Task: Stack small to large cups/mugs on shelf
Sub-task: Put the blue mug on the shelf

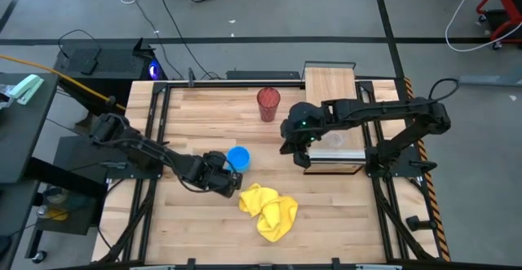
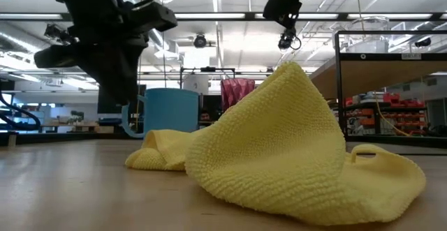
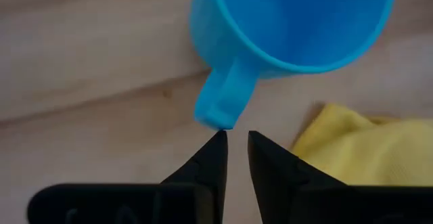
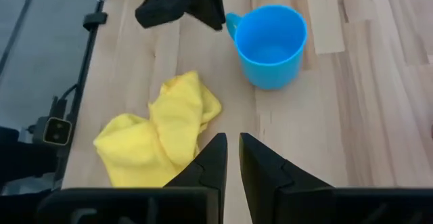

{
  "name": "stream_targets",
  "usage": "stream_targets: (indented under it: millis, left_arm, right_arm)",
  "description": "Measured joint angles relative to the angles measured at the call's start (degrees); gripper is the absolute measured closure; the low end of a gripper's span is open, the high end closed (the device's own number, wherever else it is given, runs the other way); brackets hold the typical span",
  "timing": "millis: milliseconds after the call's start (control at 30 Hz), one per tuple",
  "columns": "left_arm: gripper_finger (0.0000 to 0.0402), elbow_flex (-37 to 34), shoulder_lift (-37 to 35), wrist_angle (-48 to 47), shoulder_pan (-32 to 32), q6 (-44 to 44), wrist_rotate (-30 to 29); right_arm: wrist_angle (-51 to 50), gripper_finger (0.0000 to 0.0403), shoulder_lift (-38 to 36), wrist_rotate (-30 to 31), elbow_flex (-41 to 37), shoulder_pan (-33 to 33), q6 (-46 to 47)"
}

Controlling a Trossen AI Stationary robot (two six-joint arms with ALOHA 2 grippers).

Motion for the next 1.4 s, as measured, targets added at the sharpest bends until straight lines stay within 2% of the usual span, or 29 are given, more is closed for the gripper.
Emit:
stream_targets:
  millis: [400, 600, 1100, 1267, 1400]
  left_arm:
    - [0.0338, 0.01, 0.94, 0.49, 7.93, 10.39, -0.79]
    - [0.0344, 0.02, 0.94, 4.02, 10.72, 14.87, -1.53]
    - [0.0342, 0.02, 0.94, 10.04, 10.04, 17.92, -3.32]
    - [0.0350, 0.47, 0.02, 11.89, 10.14, 19.43, -3.59]
    - [0.0358, 2.78, -2.78, 8.66, 9.32, 20.84, -5.74]
  right_arm:
    - [0.31, 0.0355, 0.30, 4.65, 0.00, -0.42, 1.97]
    - [0.32, 0.0355, 0.30, 6.70, 0.00, -0.64, 2.00]
    - [1.46, 0.0355, 0.30, 7.70, 0.00, -2.64, 4.12]
    - [5.55, 0.0355, 0.30, 6.18, 0.00, -3.04, 4.33]
    - [11.02, 0.0355, 0.28, 6.01, 0.00, -2.97, 3.13]
